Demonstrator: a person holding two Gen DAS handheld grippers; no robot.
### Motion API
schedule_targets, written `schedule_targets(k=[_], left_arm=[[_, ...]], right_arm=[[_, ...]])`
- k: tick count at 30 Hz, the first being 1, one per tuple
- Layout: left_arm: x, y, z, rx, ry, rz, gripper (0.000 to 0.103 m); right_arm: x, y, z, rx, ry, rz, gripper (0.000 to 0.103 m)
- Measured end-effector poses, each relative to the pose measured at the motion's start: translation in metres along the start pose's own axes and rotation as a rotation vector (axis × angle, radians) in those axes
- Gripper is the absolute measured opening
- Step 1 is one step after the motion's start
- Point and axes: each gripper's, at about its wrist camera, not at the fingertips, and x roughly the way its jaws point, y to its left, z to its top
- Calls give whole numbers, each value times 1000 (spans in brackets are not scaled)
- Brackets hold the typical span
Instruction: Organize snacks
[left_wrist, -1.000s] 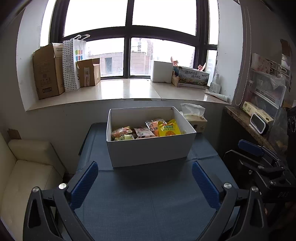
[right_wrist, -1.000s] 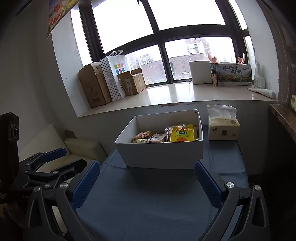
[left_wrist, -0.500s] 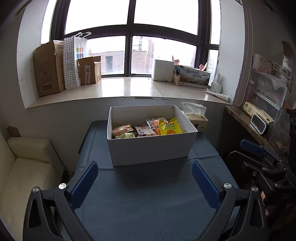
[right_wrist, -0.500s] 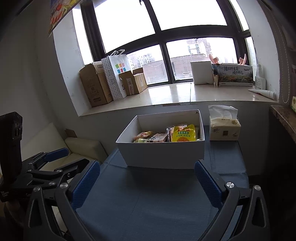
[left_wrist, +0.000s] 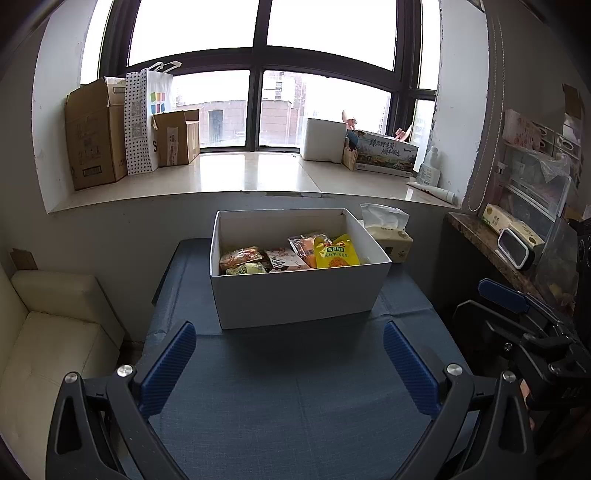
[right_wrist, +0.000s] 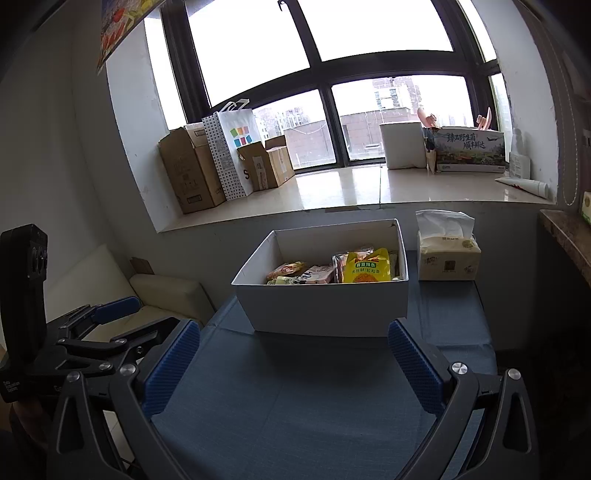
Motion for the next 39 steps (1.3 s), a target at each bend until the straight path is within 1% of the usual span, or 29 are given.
schedule_targets(k=[19, 39], left_arm=[[-1, 5, 0, -18, 2, -18, 103], [-2, 7, -3, -7, 13, -10, 103]], right_arm=[[2, 3, -2, -10, 11, -10, 103], [4, 3, -4, -13, 25, -22, 103]])
